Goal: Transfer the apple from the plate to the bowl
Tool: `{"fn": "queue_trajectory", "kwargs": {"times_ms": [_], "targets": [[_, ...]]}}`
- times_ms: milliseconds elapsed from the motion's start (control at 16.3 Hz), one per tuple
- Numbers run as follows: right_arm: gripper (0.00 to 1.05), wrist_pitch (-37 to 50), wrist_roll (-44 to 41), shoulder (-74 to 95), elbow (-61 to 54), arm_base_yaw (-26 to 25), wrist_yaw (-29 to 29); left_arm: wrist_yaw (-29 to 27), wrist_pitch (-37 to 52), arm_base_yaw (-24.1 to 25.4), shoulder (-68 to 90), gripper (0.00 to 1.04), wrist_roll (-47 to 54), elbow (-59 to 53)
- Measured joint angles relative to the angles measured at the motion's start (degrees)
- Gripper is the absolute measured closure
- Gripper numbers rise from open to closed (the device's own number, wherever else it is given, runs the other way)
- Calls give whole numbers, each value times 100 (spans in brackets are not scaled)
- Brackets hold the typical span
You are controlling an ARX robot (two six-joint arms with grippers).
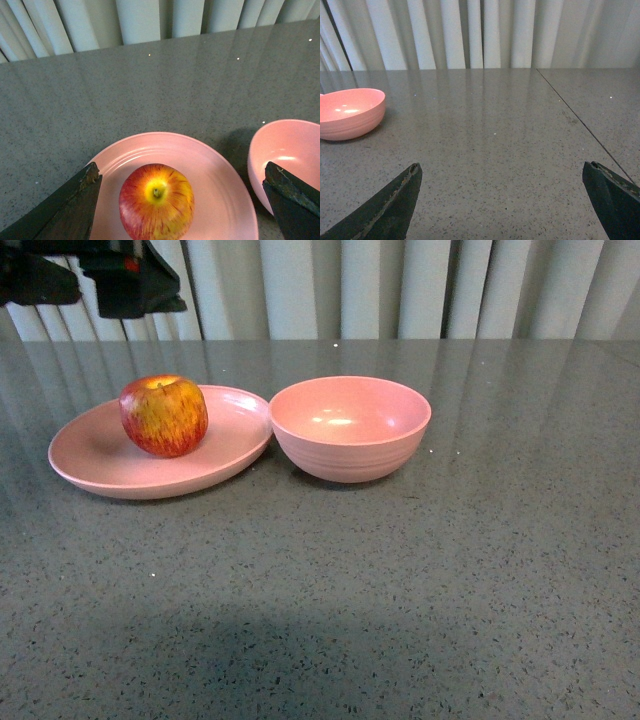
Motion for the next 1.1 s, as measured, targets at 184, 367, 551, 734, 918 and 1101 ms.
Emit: {"fn": "queue_trajectory", "kwargs": {"times_ms": [184,367,551,734,918,1101], "targets": [[7,0,0,0,0,0,0,-107,-199,-22,824,7,39,586],[7,0,0,0,0,0,0,-74,-492,-22,1207,7,20,914],[7,0,0,0,0,0,0,-98,-684,-26,1427,7,-20,1088],[7,0,0,0,0,0,0,-98,-820,-7,1609,7,-57,1200],[7,0,0,0,0,0,0,-122,-857,39,1786,7,-127,1215],[7,0,0,2,0,0,0,-114,-973,55,1941,7,-129,1215]]}}
